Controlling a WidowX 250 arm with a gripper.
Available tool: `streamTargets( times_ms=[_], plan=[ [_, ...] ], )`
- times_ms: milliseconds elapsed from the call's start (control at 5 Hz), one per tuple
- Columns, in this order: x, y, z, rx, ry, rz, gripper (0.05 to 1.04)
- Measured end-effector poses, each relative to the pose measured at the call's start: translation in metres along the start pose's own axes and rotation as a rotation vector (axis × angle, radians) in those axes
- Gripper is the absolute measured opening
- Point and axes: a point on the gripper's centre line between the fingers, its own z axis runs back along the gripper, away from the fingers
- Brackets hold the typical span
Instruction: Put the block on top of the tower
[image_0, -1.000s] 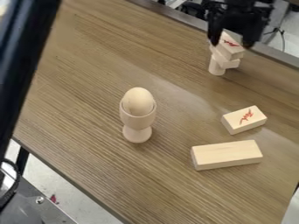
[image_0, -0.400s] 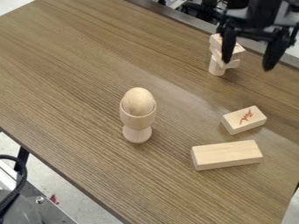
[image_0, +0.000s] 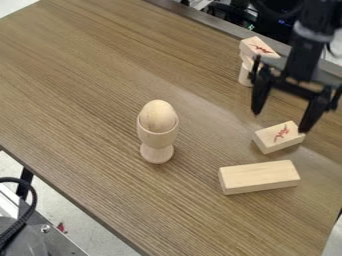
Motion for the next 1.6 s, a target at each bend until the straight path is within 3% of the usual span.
streamTargets(
  times_ms=[400,600,1200,1600],
  plan=[
    [0.004,-0.006,-0.002,-0.007,-0.036,-0.053,1.001],
    [0.005,-0.005,-0.014,0.008,-0.014,-0.065,1.001],
    [0.019,-0.002,-0.021,0.004,-0.064,-0.118,1.0],
    [0.025,0.011,-0.046,0.01,0.01,-0.084,0.955]
  ],
)
